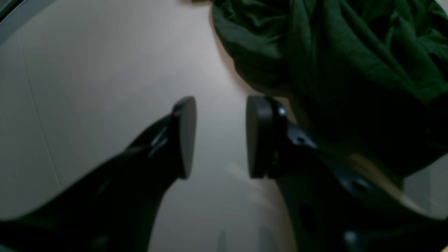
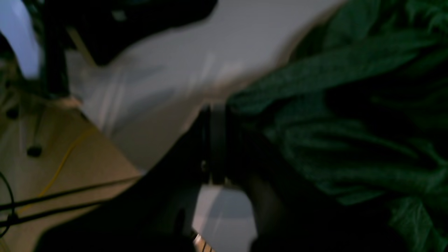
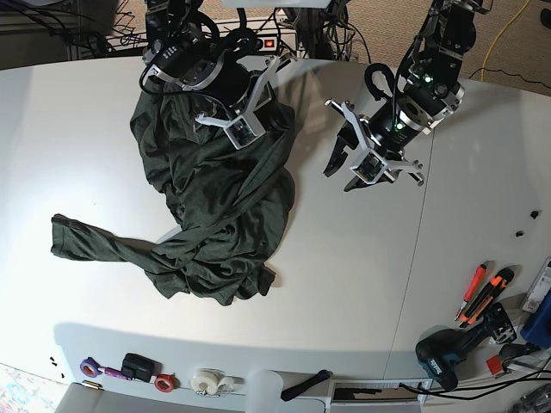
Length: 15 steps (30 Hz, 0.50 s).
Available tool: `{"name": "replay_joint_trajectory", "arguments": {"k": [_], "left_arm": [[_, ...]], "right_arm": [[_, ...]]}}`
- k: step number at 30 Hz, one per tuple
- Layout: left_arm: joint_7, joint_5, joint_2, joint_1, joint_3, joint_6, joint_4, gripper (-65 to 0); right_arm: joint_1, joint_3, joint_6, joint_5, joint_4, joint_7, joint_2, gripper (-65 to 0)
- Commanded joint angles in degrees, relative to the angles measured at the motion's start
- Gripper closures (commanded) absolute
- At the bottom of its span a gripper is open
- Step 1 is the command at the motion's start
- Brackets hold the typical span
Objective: Layout the t-shirt on the table in an organized manner, then fold the t-shirt properly
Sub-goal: 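Drag the held shirt away from the sleeve with the right gripper, then release the shirt and reach the right gripper to the shirt's hem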
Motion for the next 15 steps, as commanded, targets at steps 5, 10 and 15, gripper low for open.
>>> {"name": "replay_joint_trajectory", "arguments": {"k": [5, 10, 15], "left_arm": [[-1.2, -0.4, -0.3, -0.4, -0.2, 0.2, 1.1, -24.7], [-1.3, -0.4, -0.3, -0.4, -0.2, 0.2, 1.1, -24.7], [-1.3, -0.5, -0.3, -0.4, -0.2, 0.1, 1.1, -24.7]], "right_arm": [[0.2, 0.0, 0.9, 1.0, 1.1, 1.1, -0.1, -27.1], [0.2, 0.0, 0.9, 1.0, 1.1, 3.6, -0.1, -27.1], [0.3, 0.0, 0.9, 0.9, 1.1, 4.9, -0.1, -27.1]]}}
